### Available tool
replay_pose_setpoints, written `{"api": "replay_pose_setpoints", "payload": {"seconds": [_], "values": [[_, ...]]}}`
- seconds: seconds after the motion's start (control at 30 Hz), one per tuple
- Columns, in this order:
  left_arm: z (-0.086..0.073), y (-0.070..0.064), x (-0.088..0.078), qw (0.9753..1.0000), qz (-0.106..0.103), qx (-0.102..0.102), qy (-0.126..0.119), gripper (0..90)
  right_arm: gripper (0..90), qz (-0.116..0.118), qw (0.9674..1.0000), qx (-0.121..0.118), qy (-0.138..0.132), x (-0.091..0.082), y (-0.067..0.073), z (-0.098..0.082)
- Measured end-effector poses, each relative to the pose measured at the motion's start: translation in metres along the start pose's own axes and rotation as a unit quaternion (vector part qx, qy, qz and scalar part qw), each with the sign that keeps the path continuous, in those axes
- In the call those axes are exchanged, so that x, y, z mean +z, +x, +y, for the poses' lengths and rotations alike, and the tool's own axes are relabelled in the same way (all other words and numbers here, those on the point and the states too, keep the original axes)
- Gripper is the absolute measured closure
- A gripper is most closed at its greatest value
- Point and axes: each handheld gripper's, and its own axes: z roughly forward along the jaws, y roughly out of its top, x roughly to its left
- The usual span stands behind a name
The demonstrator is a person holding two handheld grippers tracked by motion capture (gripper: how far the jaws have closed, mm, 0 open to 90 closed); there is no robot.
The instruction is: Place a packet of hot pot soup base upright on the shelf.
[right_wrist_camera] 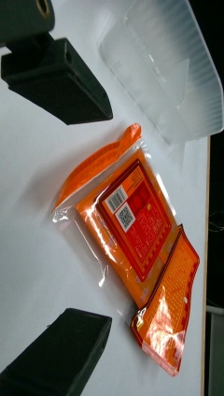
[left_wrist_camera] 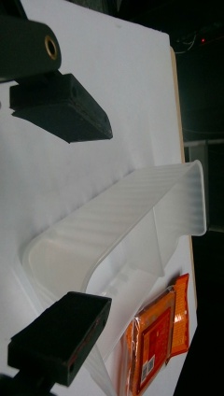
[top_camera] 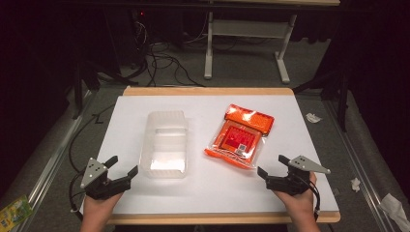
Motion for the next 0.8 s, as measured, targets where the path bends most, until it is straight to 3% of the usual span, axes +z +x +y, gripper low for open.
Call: {"api": "replay_pose_setpoints", "payload": {"seconds": [0.17,0.4,0.63,0.8], "values": [[0.000,0.003,0.001,1.0000,0.002,-0.003,0.003,17.0,4.0,-0.001,1.0000,-0.008,0.001,-0.001,-0.002,-0.001],[-0.003,-0.001,0.003,0.9998,-0.003,0.010,0.017,17.5,4.1,-0.002,1.0000,-0.006,-0.001,-0.001,0.000,-0.001],[-0.004,-0.003,0.008,0.9997,-0.007,0.004,0.023,17.7,4.3,-0.001,0.9999,-0.013,0.001,0.002,0.004,0.000],[-0.003,-0.007,0.008,0.9995,-0.006,0.018,0.024,17.7,4.7,0.001,1.0000,-0.003,-0.001,0.001,0.000,0.000]]}}
